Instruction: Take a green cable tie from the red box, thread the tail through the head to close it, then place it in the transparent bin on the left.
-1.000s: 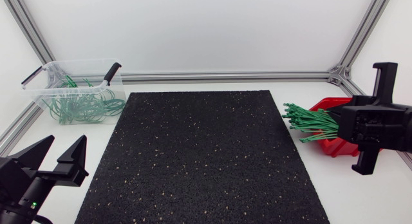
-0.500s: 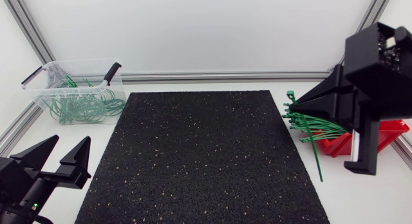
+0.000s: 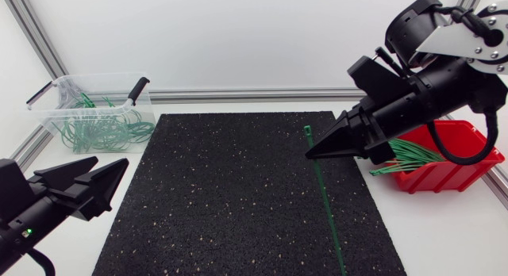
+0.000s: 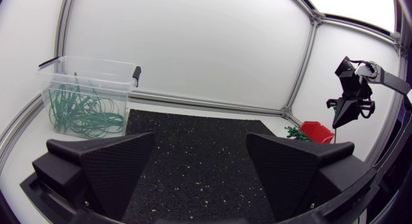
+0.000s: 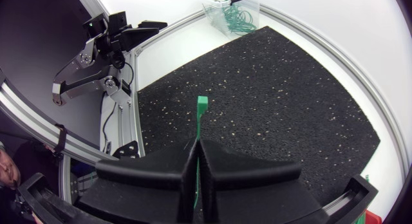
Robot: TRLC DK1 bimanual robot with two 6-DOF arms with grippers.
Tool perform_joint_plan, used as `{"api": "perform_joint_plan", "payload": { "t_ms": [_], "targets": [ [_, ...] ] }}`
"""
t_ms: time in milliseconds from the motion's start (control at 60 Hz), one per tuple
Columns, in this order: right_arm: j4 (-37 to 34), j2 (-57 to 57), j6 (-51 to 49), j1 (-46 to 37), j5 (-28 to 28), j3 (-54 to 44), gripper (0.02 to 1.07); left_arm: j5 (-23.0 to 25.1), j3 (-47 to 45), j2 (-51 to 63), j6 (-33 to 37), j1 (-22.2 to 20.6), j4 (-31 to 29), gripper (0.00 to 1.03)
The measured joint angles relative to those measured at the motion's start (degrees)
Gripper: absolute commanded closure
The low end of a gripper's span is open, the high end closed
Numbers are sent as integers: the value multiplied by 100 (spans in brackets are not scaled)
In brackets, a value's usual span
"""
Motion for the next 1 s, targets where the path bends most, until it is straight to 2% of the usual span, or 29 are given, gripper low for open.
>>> {"api": "perform_joint_plan", "payload": {
  "t_ms": [300, 350, 567, 733, 1000],
  "targets": [
    [-57, 957, 98, -17, -1353, 57, 101, 1558, 861, 1585, -398, -28, 210, 4],
    [-92, 1064, 96, -20, -1510, 57, 101, 1703, 970, 1838, -426, -144, 256, 4],
    [-168, 1231, 70, -20, -2173, 72, 101, 2234, 1517, 2861, -533, -1108, 415, 4],
    [-197, 1388, -13, 24, -2575, 199, 101, 3029, 2186, 3663, -732, -1182, 470, 4],
    [-280, 1530, -55, 415, -3027, 382, 101, 3630, 2669, 4212, -949, -1537, 813, 4]
  ]
}}
